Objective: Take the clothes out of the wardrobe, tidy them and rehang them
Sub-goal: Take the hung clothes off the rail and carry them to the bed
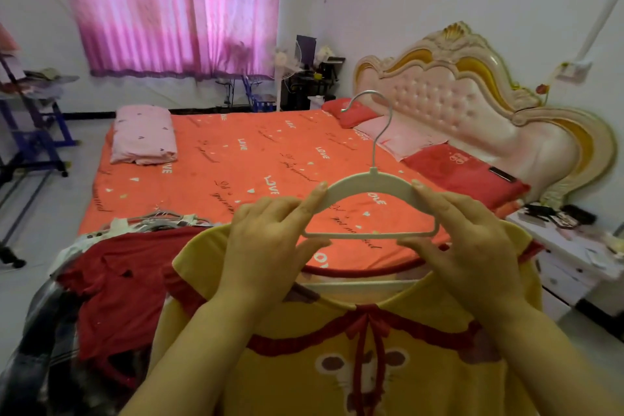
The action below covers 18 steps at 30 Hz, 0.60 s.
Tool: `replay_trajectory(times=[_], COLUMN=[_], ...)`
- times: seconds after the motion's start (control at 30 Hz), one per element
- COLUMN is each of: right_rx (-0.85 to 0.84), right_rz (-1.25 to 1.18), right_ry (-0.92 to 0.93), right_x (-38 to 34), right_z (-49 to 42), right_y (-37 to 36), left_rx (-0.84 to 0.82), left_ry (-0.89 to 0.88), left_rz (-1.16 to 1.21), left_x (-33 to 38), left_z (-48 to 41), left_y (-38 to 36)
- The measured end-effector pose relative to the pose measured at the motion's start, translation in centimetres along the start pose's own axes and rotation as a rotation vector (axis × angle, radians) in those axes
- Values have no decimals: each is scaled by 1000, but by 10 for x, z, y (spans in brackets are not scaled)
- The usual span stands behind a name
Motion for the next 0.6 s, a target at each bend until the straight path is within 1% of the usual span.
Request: replay_trajectory(times=[0.17, 0.27, 0.47, 0.6], right_rx=[-21, -26, -37, -56], right_rz=[-22, -68, -220, -310], right_ry=[-16, 10, 48, 84], right_x=[61, 95, 166, 202], right_z=[-46, -73, -125, -159], right_y=[-60, -100, -189, -241], left_rx=[11, 8, -6, -5], left_ry=[16, 51, 142, 205], left_rz=[-19, -56, -150, -219], left_x=[-35, -57, -96, -120], left_z=[-53, -80, -130, -158], left_y=[-65, -102, -173, -209])
Point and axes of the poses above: each hand's wrist, its own z-axis away from the middle knuckle, its own y-axis out of the back of the hand, x = y × z, the point moved 7 cm from there along -z, towards the middle knuckle
